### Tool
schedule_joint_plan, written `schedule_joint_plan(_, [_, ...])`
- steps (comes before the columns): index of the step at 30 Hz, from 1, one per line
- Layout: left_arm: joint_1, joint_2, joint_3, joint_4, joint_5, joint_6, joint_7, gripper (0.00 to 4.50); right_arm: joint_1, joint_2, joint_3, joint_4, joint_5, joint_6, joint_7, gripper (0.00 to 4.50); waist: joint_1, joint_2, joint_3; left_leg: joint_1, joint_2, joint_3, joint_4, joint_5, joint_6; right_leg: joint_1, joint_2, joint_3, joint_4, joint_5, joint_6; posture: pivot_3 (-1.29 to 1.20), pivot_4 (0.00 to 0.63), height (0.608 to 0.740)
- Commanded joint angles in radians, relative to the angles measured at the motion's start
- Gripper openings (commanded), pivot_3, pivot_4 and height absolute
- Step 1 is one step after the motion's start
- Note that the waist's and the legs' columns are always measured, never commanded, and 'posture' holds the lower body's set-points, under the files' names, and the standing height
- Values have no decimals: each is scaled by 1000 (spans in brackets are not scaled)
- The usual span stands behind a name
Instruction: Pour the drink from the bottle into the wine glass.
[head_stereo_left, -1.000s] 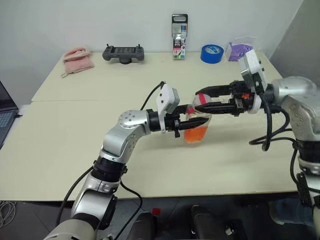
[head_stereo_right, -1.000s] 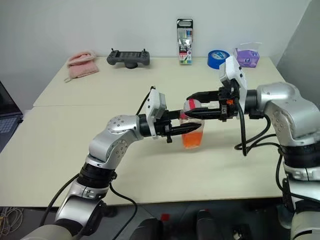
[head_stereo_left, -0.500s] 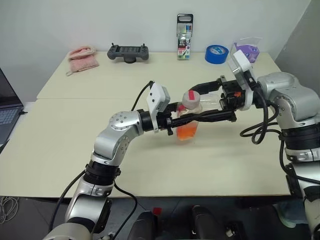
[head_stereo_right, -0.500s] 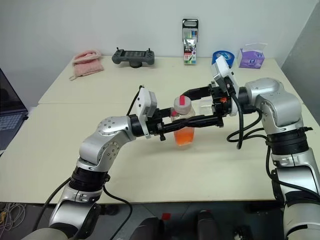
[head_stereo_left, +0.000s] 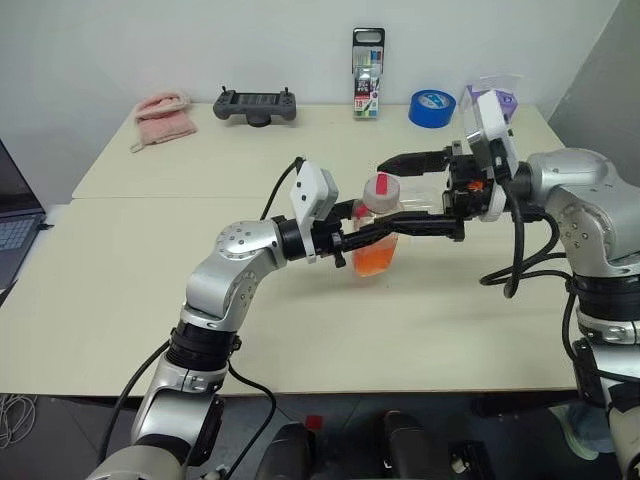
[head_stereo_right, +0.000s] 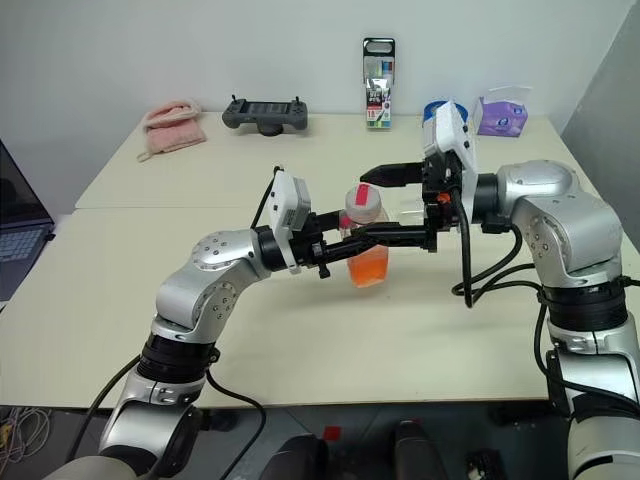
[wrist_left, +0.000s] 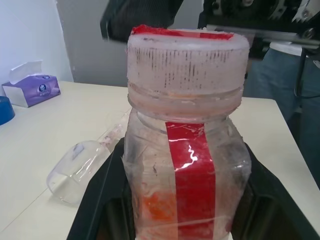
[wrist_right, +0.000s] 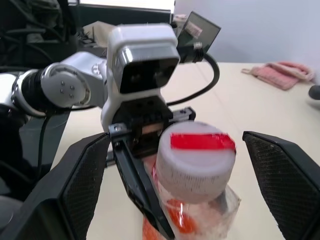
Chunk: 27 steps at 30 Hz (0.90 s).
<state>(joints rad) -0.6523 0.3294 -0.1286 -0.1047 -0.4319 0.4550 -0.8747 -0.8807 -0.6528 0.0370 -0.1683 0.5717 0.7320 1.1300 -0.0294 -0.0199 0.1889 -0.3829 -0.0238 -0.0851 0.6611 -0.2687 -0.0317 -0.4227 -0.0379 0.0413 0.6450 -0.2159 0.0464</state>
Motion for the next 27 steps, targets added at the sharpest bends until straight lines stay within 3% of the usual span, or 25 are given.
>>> schedule_joint_plan(1, [-19,-6,16,-29,-15,-15,0,1789,12,13,-33,-76,28,33,-74,4500,0,0,0,0,0,0,0,0,0,0,0,0,0,0,0,0,150,740])
schedule_joint_plan(12, [-30,-10,14,-12,-11,-21,-10,1789,-29,90,26,-59,-48,48,-242,4500,-1,0,0,0,0,0,0,0,0,0,0,0,0,0,0,0,150,740])
schedule_joint_plan(27, [-36,-12,13,-9,-14,-20,-4,1789,-60,94,17,33,-119,21,-301,4500,-1,0,0,0,0,0,0,0,0,0,0,0,0,0,0,0,150,740])
